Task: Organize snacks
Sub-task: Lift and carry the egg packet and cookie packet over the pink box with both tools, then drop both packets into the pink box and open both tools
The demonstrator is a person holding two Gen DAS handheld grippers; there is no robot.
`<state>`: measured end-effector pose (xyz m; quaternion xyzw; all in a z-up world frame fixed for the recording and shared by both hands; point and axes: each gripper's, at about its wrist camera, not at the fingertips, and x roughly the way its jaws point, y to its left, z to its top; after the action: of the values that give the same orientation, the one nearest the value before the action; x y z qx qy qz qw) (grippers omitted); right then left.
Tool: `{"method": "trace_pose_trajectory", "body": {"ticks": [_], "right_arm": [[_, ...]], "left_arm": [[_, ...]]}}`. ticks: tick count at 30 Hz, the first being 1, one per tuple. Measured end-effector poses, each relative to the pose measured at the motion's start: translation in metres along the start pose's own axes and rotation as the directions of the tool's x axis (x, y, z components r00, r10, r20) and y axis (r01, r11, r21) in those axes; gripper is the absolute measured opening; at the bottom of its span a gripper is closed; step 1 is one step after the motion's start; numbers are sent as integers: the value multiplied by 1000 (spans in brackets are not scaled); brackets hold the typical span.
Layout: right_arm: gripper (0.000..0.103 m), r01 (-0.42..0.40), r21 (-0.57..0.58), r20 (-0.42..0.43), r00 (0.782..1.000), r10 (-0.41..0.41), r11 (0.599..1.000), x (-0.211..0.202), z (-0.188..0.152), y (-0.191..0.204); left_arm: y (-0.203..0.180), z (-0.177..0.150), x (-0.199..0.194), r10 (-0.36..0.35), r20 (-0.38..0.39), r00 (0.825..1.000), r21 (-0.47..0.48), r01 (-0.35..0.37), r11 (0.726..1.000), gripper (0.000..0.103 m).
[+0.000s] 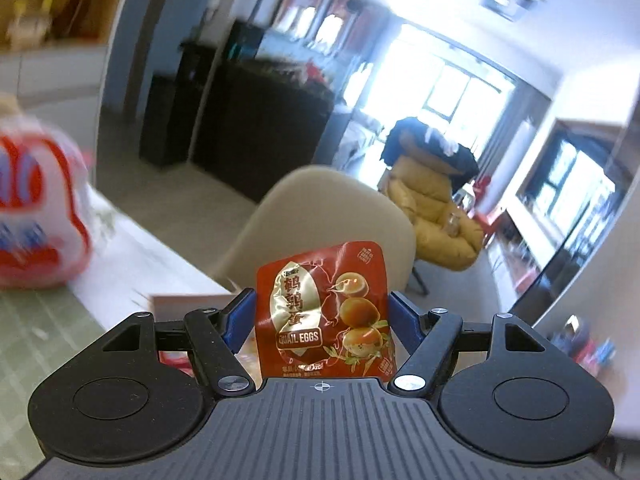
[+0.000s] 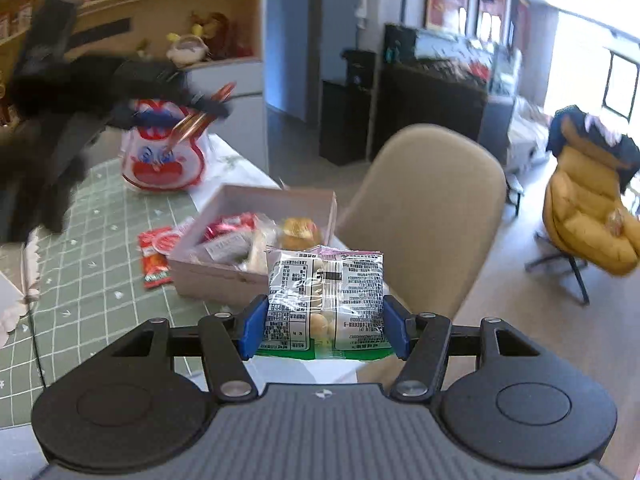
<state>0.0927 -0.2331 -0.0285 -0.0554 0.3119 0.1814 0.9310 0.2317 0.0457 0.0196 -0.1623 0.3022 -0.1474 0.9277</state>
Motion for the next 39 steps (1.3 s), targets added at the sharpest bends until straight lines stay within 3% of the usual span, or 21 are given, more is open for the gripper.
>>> {"method": "trace_pose_trajectory", "body": {"ticks": [3,5,7,8,10,12,16,20,24,27,31,33,35,39], "right_arm": [[60,1,19,-32,999,0,1000,16,-3,-2],[60,-2,25,-42,999,3,1000,27,-2,-3],[60,-6,25,-48,999,7,1000,38,0,0],[60,-6,26,-51,999,8,1000,42,1,1],[60,-10,28,-61,998,12,1000,51,4,1],[60,-17,28,-77,997,20,999,63,7,1],[60,-28,19,-87,996,30,999,82,20,4],[60,-49,5,-50,998,49,999,98,44,4],[60,-73,-6,-30,997,73,997,128,73,10],[60,-90,0,-41,995,90,996,155,90,18],[60,-91,12,-79,993,91,996,184,97,26],[60,-91,-16,-96,991,89,996,195,92,34],[61,-94,-53,-118,989,87,994,204,86,41],[62,-153,-84,-181,974,136,985,213,69,50]], "left_arm": [[17,-14,62,8,-122,993,-51,-14,999,77],[24,-30,98,54,-202,978,-2,-56,998,78],[30,-50,126,142,-278,950,91,-121,988,78],[32,-57,135,179,-281,943,135,-146,980,78],[28,-66,136,248,-216,944,235,-196,952,78],[28,-67,132,278,-192,941,248,-228,942,77],[27,-63,101,215,-112,970,189,-192,963,77],[37,-57,61,157,-37,987,91,-153,984,77],[52,-51,39,91,-21,996,-7,-91,996,77],[72,-46,40,58,-9,998,-100,-59,993,77],[93,-30,57,-48,-39,998,-272,35,962,77],[97,-23,81,-22,-128,992,-266,-13,964,79],[97,-21,102,43,-231,972,-202,-91,975,79],[101,-27,112,91,-238,967,-183,-136,974,79]]}}
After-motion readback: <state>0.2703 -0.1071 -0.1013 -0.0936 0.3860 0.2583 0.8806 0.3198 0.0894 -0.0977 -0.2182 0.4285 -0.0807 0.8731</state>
